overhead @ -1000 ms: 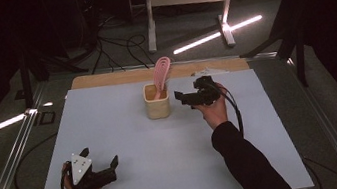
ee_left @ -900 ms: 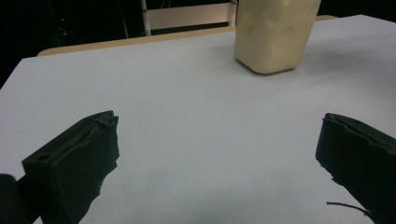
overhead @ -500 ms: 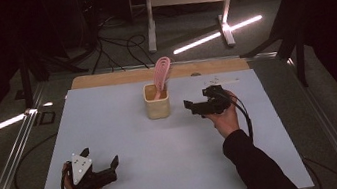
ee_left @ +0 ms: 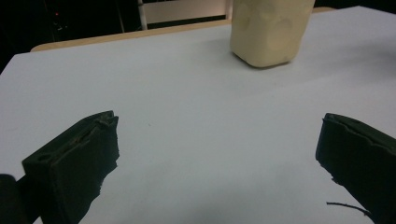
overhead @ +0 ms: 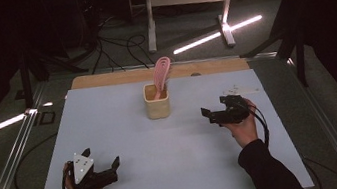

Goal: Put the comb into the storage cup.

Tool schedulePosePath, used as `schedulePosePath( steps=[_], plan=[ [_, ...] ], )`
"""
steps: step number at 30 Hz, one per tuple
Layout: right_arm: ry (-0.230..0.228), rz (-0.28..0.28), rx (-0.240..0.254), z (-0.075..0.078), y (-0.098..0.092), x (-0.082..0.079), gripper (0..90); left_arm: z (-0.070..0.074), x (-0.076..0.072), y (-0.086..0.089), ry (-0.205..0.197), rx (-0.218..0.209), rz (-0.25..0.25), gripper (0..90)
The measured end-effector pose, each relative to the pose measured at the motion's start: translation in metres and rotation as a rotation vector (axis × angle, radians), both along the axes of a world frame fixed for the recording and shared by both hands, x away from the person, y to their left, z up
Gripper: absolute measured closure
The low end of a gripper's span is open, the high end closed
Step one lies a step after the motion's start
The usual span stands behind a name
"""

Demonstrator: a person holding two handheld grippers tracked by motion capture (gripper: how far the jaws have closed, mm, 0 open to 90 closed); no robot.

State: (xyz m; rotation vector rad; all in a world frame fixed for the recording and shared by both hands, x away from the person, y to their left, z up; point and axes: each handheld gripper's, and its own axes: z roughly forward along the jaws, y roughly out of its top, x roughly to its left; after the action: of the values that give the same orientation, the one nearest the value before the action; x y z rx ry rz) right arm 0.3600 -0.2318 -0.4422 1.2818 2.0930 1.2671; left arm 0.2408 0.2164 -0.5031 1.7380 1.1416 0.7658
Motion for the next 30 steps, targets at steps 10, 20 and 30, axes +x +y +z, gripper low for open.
schedulePosePath(
  steps=[10,20,30],
  plan=[
    [-0.048,-0.009,-0.02,0.002,-0.02,-0.03,8.7,0.002,0.001,0.001,-0.003,0.012,0.002,0.0],
    [-0.088,-0.049,0.014,-0.006,-0.036,-0.061,8.8,0.005,0.001,0.005,-0.013,0.02,0.009,0.0],
    [-0.134,-0.088,0.014,-0.026,-0.05,-0.086,8.8,0.009,0.002,0.009,-0.026,0.024,0.009,0.0]
  ],
)
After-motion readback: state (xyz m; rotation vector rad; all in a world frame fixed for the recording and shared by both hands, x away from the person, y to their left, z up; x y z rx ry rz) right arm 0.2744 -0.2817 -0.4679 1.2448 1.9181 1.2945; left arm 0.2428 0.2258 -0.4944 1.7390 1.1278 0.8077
